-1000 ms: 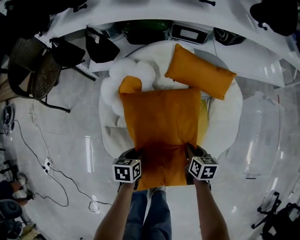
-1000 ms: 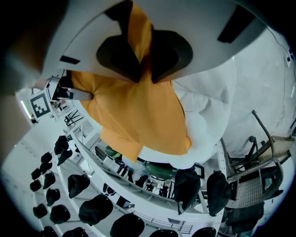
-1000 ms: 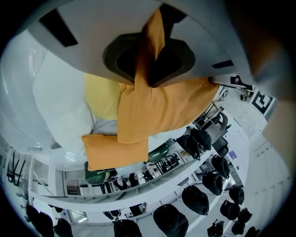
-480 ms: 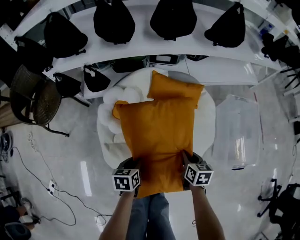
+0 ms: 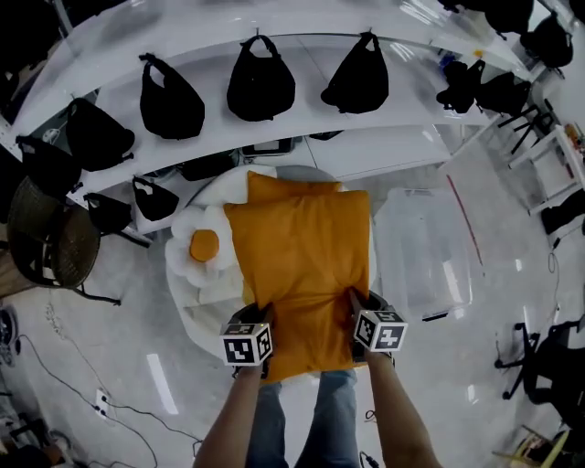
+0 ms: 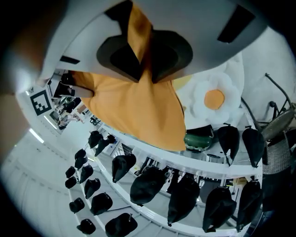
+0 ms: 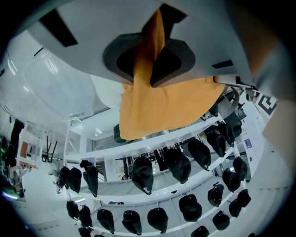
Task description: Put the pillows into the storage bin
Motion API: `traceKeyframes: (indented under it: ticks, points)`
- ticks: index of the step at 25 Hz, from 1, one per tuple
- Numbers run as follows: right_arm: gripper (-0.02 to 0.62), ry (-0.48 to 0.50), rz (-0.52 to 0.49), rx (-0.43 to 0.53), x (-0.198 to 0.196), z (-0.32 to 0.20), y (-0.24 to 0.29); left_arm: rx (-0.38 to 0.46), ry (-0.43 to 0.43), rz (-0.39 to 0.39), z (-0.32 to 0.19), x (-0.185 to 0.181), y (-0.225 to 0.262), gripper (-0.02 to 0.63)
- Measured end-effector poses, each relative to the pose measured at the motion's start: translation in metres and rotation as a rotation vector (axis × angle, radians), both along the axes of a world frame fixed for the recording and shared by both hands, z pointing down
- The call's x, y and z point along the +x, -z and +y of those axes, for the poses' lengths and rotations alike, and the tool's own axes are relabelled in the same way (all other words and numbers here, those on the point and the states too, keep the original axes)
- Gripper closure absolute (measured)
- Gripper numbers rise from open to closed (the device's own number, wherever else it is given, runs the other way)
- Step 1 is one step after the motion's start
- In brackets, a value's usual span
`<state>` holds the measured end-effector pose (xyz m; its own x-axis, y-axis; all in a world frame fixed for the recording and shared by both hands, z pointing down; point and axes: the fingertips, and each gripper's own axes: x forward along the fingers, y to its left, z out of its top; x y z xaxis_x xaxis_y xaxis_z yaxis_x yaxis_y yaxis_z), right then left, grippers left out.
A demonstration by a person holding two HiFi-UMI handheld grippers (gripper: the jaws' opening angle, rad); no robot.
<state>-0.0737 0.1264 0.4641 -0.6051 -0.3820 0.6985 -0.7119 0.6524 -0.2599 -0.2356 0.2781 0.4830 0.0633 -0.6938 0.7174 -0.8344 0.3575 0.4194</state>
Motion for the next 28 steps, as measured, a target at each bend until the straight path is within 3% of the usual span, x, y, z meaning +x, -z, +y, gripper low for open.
traceKeyframes:
  ticks: [7,20,28]
  points:
    - [0.537,-0.035,-0.009,0.034,0.076,-0.07,-0.005,0.02,-0.04,-0.017,-0.077,0.071,-0.007,0.512]
    - [0.535,-0.038,0.031,0.044,0.276,-0.262,-0.017,0.005,-0.043,-0.013,-0.268,0.272,-0.023,0.512]
    - [0.534,-0.079,0.061,0.044,0.356,-0.354,-0.03,0.001,-0.086,-0.012,-0.366,0.347,-0.035,0.512]
